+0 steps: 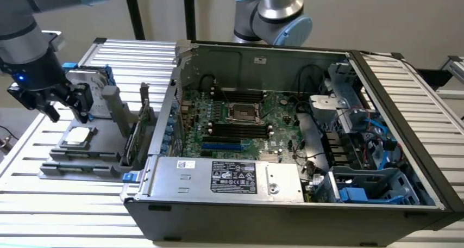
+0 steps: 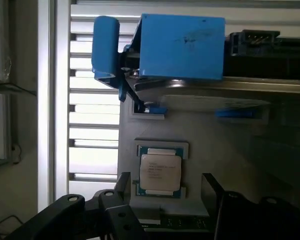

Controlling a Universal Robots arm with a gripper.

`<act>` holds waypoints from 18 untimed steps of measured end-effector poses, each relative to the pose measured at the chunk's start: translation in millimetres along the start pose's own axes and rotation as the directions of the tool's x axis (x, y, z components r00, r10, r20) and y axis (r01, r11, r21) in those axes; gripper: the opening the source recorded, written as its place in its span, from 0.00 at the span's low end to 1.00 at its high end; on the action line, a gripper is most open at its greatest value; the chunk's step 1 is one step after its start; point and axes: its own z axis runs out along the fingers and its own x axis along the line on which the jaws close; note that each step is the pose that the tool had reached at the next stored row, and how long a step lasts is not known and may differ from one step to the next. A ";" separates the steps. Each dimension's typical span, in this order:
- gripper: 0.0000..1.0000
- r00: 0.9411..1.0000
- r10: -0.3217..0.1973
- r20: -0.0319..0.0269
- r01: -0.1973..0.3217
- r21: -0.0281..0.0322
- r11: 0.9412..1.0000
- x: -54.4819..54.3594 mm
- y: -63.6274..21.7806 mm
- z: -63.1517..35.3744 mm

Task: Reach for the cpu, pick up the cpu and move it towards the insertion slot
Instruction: 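Pick up the cpu and move it towards the insertion slot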

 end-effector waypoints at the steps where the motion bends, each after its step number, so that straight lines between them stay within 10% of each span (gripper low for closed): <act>1: 0.67 1.000 0.000 0.000 0.000 0.000 1.000 0.0 -1.2 1.7; 18: 0.67 1.000 0.026 0.001 -0.026 -0.008 1.000 3.6 -7.8 30.1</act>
